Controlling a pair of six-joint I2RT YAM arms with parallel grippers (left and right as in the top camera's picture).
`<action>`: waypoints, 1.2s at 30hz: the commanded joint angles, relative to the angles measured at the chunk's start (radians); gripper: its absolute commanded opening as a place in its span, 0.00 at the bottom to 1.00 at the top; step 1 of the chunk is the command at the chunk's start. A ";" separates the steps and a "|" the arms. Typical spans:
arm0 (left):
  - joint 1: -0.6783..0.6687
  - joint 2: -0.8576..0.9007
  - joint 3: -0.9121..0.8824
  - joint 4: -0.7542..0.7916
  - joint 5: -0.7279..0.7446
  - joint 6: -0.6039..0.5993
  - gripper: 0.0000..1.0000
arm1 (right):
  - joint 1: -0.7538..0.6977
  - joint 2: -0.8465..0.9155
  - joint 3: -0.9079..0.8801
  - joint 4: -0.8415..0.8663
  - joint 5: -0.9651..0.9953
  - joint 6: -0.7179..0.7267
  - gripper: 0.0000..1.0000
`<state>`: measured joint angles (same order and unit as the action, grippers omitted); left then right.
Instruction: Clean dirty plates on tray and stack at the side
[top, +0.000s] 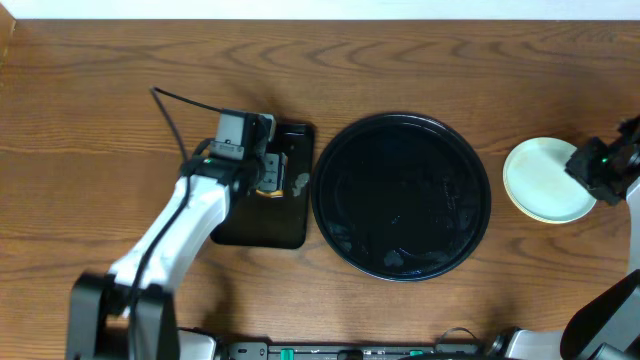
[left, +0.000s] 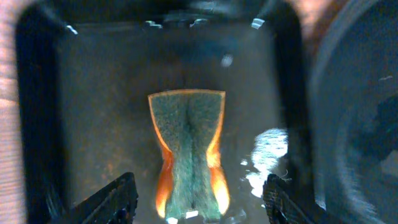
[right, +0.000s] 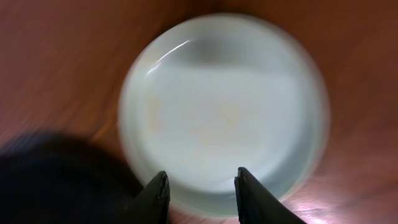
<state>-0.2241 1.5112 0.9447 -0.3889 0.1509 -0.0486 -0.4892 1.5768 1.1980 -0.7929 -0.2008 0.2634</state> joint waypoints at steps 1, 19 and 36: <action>0.005 -0.065 0.009 -0.019 -0.013 -0.034 0.67 | 0.030 -0.021 -0.001 -0.021 -0.283 -0.150 0.35; 0.025 -0.140 0.008 -0.441 -0.097 -0.337 0.76 | 0.378 -0.028 -0.001 -0.291 0.003 -0.257 0.99; 0.020 -0.788 -0.199 -0.431 -0.148 -0.230 0.87 | 0.563 -0.688 -0.367 -0.041 0.167 -0.186 0.99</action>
<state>-0.2047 0.8253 0.7818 -0.8268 0.0189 -0.3084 0.0513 1.0237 0.8780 -0.8547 -0.1013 0.0601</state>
